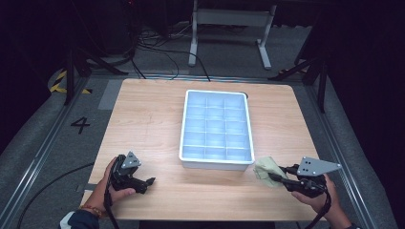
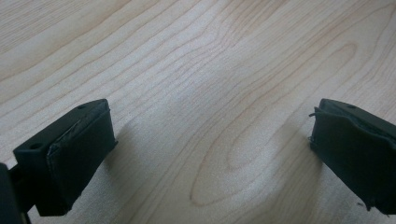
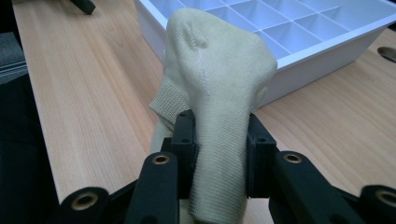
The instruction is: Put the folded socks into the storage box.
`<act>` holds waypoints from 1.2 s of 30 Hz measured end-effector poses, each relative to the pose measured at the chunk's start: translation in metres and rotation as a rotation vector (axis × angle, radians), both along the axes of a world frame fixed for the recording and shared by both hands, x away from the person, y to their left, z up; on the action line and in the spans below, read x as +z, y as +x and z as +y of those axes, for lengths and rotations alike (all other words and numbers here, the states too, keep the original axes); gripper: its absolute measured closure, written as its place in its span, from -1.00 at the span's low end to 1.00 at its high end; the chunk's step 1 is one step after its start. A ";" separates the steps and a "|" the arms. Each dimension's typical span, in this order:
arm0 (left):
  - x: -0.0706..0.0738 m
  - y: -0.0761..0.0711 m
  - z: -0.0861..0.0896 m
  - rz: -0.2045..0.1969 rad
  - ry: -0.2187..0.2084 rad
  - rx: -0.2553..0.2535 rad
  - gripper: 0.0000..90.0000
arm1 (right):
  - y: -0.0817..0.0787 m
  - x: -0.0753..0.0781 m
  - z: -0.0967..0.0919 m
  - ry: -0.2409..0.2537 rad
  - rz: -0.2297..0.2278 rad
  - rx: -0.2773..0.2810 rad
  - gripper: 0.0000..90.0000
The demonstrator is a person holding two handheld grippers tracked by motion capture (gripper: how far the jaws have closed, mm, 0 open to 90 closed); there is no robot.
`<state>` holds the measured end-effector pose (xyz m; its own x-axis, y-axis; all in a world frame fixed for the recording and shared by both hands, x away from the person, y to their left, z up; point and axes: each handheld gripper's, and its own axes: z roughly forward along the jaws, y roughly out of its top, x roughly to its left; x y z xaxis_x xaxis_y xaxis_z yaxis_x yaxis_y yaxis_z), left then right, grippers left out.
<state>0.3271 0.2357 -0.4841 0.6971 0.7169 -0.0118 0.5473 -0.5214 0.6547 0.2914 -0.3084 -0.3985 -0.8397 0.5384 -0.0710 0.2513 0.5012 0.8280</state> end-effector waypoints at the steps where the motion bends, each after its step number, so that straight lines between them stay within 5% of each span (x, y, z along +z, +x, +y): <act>1: 0.000 0.000 0.000 0.000 -0.001 0.000 -1.00 | 0.001 0.002 0.000 0.000 -0.008 -0.001 0.58; 13: 0.000 0.000 0.000 0.001 -0.001 -0.001 -1.00 | 0.016 0.021 0.002 0.021 -0.036 -0.017 0.58; 36: 0.000 0.000 0.000 0.001 -0.002 0.000 -1.00 | 0.049 0.035 0.025 -0.036 -0.048 -0.031 0.58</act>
